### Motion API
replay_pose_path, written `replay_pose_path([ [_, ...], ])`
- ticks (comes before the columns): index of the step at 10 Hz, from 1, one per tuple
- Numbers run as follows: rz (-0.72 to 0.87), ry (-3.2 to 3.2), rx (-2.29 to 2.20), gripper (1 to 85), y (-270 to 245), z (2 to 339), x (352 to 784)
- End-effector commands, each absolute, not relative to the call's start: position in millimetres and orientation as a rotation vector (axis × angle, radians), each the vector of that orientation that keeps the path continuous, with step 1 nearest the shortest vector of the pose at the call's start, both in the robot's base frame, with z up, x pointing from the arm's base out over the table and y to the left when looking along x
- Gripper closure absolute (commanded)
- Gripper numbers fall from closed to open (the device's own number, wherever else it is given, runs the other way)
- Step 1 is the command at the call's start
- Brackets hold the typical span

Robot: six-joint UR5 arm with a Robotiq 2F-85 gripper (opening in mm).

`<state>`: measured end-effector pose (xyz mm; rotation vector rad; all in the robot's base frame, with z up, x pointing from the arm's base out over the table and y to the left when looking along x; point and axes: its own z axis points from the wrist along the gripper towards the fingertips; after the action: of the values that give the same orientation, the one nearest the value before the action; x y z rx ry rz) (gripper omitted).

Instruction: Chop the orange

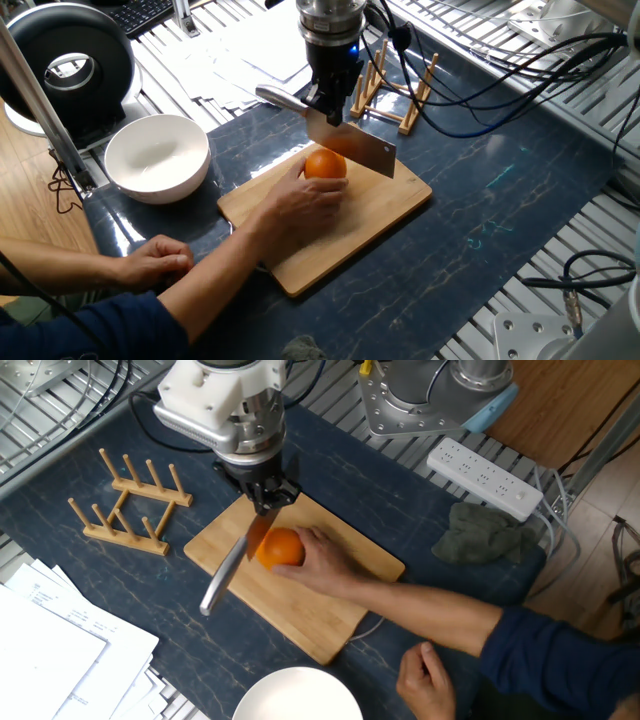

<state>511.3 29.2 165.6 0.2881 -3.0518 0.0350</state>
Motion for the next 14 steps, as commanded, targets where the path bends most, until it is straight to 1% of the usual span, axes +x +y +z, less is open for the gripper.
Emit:
replay_pose_path([
  [1, 0.005, -3.033, 0.263, 84.3, 37.7, 173.4, 499.7],
  [5, -0.043, -3.041, 0.245, 84.3, 52.4, 176.9, 494.6],
  [8, -0.041, -3.052, 0.300, 84.3, 50.7, 170.7, 505.7],
  [14, -0.023, -3.060, 0.328, 84.3, 45.1, 169.5, 510.8],
])
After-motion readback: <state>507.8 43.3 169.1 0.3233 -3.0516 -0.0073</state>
